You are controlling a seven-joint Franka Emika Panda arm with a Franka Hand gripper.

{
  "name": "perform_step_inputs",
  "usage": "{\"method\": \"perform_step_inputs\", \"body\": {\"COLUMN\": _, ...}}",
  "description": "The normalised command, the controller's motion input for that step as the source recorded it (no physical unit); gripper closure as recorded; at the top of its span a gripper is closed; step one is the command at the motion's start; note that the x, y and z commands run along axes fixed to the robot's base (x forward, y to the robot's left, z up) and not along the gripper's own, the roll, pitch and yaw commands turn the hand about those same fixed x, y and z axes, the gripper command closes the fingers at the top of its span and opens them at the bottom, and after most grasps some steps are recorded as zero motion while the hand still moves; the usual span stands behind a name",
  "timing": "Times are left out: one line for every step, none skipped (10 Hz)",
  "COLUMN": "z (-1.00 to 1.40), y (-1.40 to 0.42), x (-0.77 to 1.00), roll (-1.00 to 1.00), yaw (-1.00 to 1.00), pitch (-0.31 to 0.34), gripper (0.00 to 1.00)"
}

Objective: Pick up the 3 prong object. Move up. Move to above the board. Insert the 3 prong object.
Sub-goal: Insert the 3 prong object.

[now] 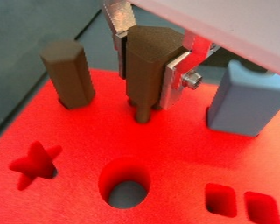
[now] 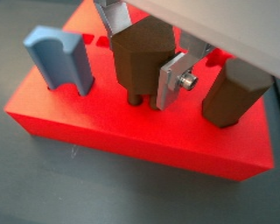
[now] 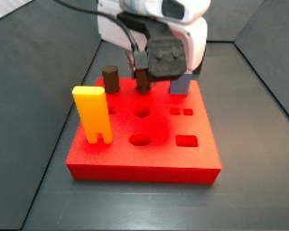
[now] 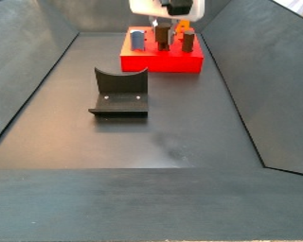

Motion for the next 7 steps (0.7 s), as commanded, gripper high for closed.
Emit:
{"method": "perform_step_inputs", "body": {"z": 0.0, "y": 0.0, "x": 0.08, "roll": 0.01, "yaw": 0.0, "pitch": 0.054, "gripper": 1.0}}
{"method": "perform_step_inputs", "body": {"z": 0.0, "y": 0.0, "x": 0.0, "roll": 0.0, "yaw": 0.0, "pitch": 0.006, "gripper": 1.0}}
{"method": "perform_step_inputs", "body": {"z": 0.0, "y": 0.0, "x": 0.0, "roll": 0.0, "yaw": 0.0, "pitch": 0.007, "gripper": 1.0}}
{"method": "perform_step_inputs", "body": {"z": 0.0, "y": 0.0, "x": 0.0, "roll": 0.02, "yaw": 0.0, "pitch": 0.0, "gripper": 1.0}}
{"method": "perform_step_inputs", "body": {"z": 0.0, "y": 0.0, "x": 0.0, "roll": 0.01, "yaw": 0.0, "pitch": 0.0, "gripper": 1.0}}
{"method": "perform_step_inputs", "body": {"z": 0.0, "y": 0.0, "x": 0.0, "roll": 0.01, "yaw": 0.0, "pitch": 0.0, "gripper": 1.0}}
{"method": "perform_step_inputs", "body": {"z": 0.0, "y": 0.0, "x": 0.0, "roll": 0.0, "yaw": 0.0, "pitch": 0.0, "gripper": 1.0}}
